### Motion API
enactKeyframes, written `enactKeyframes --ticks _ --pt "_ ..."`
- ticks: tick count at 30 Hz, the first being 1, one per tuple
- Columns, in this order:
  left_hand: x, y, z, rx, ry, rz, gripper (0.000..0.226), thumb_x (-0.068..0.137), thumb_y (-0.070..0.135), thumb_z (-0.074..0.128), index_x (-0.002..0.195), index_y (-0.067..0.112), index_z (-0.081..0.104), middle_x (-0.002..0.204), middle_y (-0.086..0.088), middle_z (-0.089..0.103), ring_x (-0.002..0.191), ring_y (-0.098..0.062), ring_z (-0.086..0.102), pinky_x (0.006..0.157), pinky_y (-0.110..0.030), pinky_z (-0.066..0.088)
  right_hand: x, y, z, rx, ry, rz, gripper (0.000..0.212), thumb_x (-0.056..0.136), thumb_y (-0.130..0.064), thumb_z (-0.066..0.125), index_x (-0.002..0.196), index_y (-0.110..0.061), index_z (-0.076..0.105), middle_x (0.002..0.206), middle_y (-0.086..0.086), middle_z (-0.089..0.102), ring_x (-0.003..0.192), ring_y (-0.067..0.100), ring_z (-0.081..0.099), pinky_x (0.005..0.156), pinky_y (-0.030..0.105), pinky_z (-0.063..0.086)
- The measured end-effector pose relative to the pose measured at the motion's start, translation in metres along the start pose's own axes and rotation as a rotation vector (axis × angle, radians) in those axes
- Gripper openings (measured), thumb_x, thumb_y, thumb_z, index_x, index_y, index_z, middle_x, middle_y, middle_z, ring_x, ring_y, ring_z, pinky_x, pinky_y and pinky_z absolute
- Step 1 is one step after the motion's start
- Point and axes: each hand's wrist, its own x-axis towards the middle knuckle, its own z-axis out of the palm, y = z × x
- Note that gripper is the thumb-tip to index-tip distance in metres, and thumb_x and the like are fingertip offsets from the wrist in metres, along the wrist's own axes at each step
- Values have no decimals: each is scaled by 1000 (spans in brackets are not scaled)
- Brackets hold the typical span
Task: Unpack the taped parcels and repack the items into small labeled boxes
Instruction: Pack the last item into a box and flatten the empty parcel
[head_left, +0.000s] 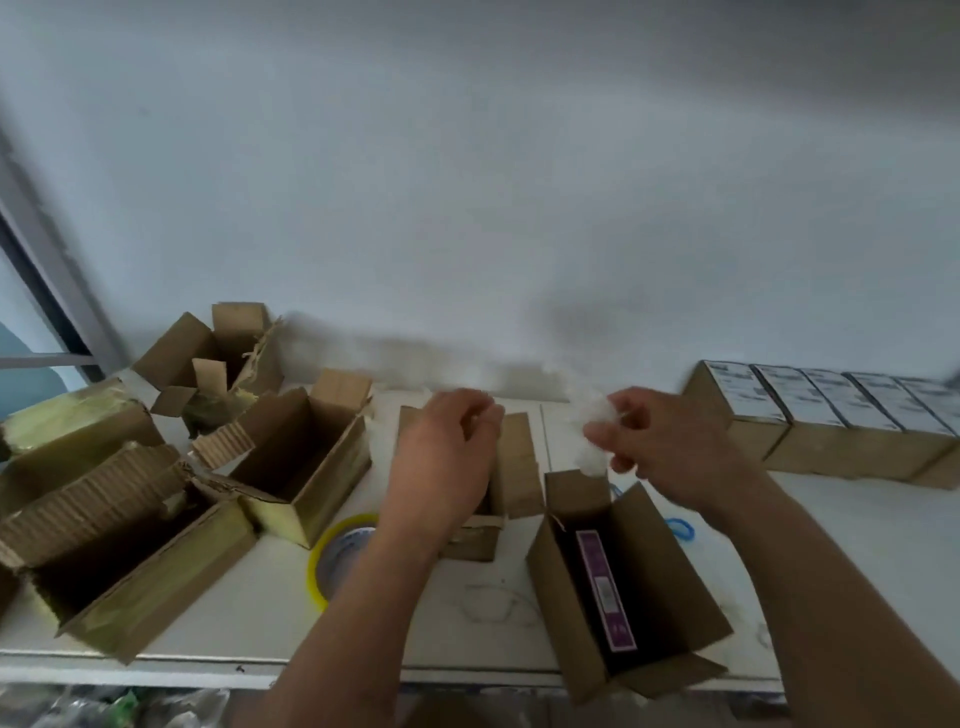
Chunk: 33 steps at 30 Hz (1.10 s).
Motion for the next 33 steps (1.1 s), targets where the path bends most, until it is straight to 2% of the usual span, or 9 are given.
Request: enactKeyframes --ticks 3,7,13,18,22,24,26,27,33 --pt "-22 16 25 -29 -161 -31 19 99 40 51 106 28 65 91 16 63 77 6 54 60 -6 36 -39 29 4 -9 -17 74 14 89 -43 64 92 -29 63 77 -7 71 69 7 66 66 27 50" --pt "-50 21 50 -8 -288 -93 5 101 37 48 101 37 53 89 19 56 79 6 54 58 -9 36 -60 50 28 6 -109 118 16 96 -43 53 96 -29 60 81 -3 70 71 9 67 63 26 52" --pt "-58 11 56 8 -285 -133 15 104 36 40 101 33 54 90 11 58 79 -4 56 62 -18 40 -61 59 55 67 -297 249 22 103 -38 41 101 -25 59 77 -3 65 60 7 59 63 23 52" --pt "-57 5 56 62 -322 -121 30 104 42 35 124 31 53 93 11 59 84 -6 57 74 -28 46 -55 63 58 -12 -324 247 22 100 -39 47 109 -29 64 102 -2 63 89 10 58 78 23 49" --pt "-56 2 54 86 -329 -104 23 105 42 33 105 32 53 86 4 62 77 -12 59 74 -33 50 -51 67 57 -63 -220 208 23 95 -39 57 118 -34 57 109 -8 59 95 9 57 79 22 49" --pt "-56 0 54 99 -325 -99 27 105 42 32 103 28 55 85 3 62 77 -12 58 73 -32 50 -50 69 59 -61 -170 193 18 94 -38 60 109 -36 50 106 -9 58 91 8 57 73 20 48" --pt "-55 -1 54 105 -319 -91 30 105 42 32 102 26 57 82 2 61 74 -12 58 71 -31 49 -49 72 61 -108 -160 145 8 95 -36 58 101 -36 53 104 -10 60 92 7 56 79 23 51" --pt "-55 -1 55 103 -317 -88 31 105 42 31 101 25 57 81 2 61 73 -12 58 69 -31 48 -48 73 62 -137 -175 125 4 97 -36 55 100 -35 56 105 -10 60 94 7 56 82 24 50" --pt "-55 -1 56 85 -318 -72 32 104 46 30 99 27 56 77 2 60 70 -11 57 65 -28 46 -50 69 53 -311 -402 71 34 103 -38 36 114 -28 66 113 -3 56 100 14 55 89 29 47"
